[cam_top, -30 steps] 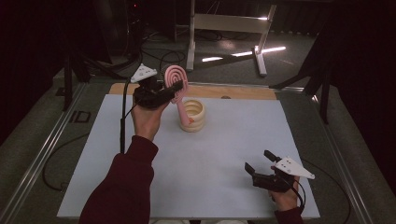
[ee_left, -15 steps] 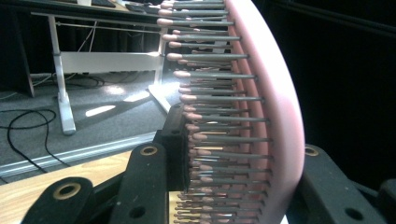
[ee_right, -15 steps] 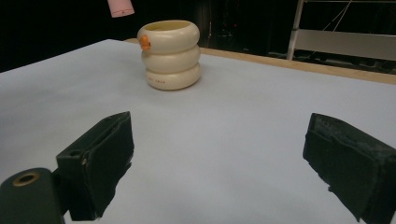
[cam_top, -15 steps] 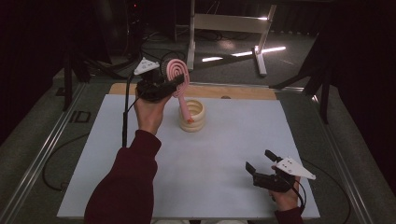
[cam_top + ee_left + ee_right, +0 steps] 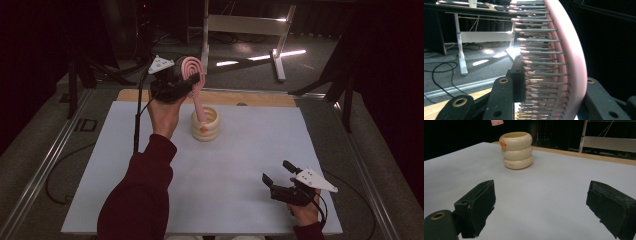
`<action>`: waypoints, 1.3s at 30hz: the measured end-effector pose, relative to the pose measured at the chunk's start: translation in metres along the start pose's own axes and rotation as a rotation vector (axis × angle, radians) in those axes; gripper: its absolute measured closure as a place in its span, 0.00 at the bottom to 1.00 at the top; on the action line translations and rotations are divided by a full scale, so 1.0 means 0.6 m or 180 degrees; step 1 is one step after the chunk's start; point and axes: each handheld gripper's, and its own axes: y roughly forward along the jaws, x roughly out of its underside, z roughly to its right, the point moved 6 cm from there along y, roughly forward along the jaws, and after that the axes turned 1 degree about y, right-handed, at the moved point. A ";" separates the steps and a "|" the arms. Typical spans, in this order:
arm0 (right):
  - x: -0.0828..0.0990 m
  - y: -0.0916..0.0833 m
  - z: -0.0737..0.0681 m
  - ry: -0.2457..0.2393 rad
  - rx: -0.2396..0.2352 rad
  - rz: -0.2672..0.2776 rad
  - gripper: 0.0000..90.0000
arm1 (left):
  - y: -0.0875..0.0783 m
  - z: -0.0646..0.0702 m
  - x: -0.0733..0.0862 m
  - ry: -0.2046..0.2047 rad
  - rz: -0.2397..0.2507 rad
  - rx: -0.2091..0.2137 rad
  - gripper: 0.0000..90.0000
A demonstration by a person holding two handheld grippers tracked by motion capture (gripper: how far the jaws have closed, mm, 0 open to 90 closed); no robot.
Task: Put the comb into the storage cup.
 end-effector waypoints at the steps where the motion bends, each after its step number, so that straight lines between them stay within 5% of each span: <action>1: 0.000 0.000 0.000 0.0005 0.0000 0.0004 0.10 | 0.002 -0.001 0.000 -0.0005 0.0006 -0.0006 0.72; 39: -0.002 0.001 -0.003 0.0050 -0.0036 0.0031 0.10 | 0.048 -0.024 0.014 -0.0074 0.0052 -0.0225 0.72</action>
